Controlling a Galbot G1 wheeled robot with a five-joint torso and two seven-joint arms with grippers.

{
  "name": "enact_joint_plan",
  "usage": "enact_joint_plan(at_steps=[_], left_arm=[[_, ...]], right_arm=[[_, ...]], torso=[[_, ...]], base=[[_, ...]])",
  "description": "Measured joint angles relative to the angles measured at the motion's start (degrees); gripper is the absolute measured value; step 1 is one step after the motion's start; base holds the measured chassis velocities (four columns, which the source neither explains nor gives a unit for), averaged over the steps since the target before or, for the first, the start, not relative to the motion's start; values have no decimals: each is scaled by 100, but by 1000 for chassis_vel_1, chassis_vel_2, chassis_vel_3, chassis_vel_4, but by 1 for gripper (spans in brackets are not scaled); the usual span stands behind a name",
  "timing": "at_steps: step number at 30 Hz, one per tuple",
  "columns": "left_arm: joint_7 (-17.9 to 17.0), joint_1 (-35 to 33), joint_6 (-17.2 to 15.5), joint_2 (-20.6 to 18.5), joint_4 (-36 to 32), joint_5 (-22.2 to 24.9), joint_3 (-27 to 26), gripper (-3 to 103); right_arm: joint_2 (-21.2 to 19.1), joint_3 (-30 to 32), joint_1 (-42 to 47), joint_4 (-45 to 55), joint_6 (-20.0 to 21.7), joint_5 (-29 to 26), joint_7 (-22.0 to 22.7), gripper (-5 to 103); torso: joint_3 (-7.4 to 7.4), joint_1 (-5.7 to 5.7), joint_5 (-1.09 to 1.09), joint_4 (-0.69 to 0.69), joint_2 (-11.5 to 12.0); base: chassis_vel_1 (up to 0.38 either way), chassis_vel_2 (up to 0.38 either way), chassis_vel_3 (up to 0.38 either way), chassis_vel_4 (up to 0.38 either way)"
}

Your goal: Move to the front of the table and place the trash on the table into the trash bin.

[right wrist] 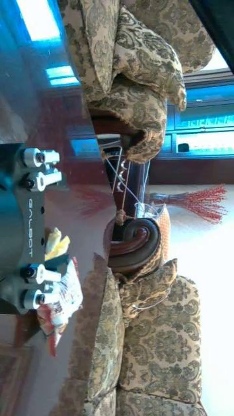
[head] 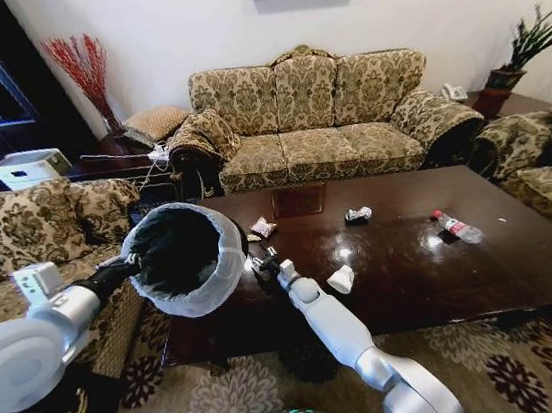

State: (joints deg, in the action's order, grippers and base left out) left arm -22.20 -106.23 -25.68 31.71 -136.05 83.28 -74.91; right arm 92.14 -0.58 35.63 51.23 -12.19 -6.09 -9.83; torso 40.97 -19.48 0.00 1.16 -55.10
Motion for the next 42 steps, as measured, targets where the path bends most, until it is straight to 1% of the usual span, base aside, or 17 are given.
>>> enact_joint_plan(at_steps=[1, 6, 8, 15, 17, 18, 20, 21, 23, 24, 27, 29, 30, 32, 33, 35, 42], left_arm=[[17, -1, 2, 15, 2, -7, 1, 0], [27, 9, 12, 23, 13, -26, 34, 0], [30, 18, 13, 23, 19, -35, 62, 0], [43, 25, 22, 35, 22, -39, 85, 0], [53, 21, 25, 47, 20, -40, 80, 0], [53, 21, 25, 47, 20, -40, 80, 0], [55, 20, 29, 49, 21, -40, 75, 0], [55, 20, 29, 49, 21, -40, 75, 0], [57, 26, 34, 46, 23, -40, 76, 0], [57, 26, 34, 46, 23, -40, 76, 0], [60, 36, 44, 39, 21, -40, 95, 0], [62, 36, 45, 38, 20, -40, 101, 0], [64, 38, 48, 37, 19, -40, 106, 0], [65, 41, 51, 37, 19, -40, 112, 0], [69, 44, 55, 37, 21, -40, 122, 0], [69, 45, 57, 38, 27, -40, 129, 0], [69, 43, 89, 11, 16, -38, 117, 0]], right_arm=[[0, -73, -29, -15, 9, 1, -3, 78], [0, -120, -103, -93, 37, -11, -30, 89], [0, -119, -161, -164, 120, 87, -91, 98], [0, -48, -344, -405, 350, 146, -385, 103], [0, 7, -375, -503, 347, 151, -469, 96], [0, 7, -375, -503, 347, 151, -469, 96], [0, 28, -378, -548, 346, 149, -493, 85], [0, 28, -378, -548, 346, 149, -493, 85], [0, 59, -409, -596, 375, 141, -506, 75], [0, 59, -409, -596, 375, 141, -506, 75], [0, 106, -473, -702, 465, 49, -509, 58], [0, 116, -499, -751, 467, 24, -517, 58], [0, 144, -531, -825, 462, 8, -548, 46], [0, 156, -544, -854, 456, 3, -569, 46], [0, 167, -558, -884, 448, -23, -621, 36], [0, 165, -561, -886, 445, -40, -648, 36], [0, 145, -570, -865, 454, -28, -692, 4]], torso=[[0, 0, 0, 0, 0], [2, -6, 0, 0, 1], [5, -11, 0, -3, 3], [2, -4, 0, -1, 3], [-3, 7, 0, 2, -2], [-3, 7, 0, 2, -2], [-2, 6, 0, 3, -2], [-2, 6, 0, 3, -2], [0, 0, 0, 2, -1], [0, 0, 0, 2, -1], [3, -6, 0, -1, 1], [3, -7, 0, -2, 1], [2, -5, 0, -2, 1], [2, -4, 0, -1, 1], [1, -2, 0, -1, 0], [1, -1, 0, 0, 0], [1, -3, 0, -1, 1]], base=[[-184, 199, 172, -161], [-169, 183, 178, -192], [-129, 126, 114, -114], [-41, 20, 15, -24], [0, 0, 0, 0], [0, 0, 0, 0], [39, -17, -13, 25], [0, 0, 0, 0], [0, 0, 0, 0], [0, 0, 0, 0], [0, 0, 0, 0], [0, 0, 0, 0], [0, 0, 0, 0], [0, 0, 0, 0], [0, 0, 0, 0], [0, 0, 0, 0], [0, 0, 0, 0]])
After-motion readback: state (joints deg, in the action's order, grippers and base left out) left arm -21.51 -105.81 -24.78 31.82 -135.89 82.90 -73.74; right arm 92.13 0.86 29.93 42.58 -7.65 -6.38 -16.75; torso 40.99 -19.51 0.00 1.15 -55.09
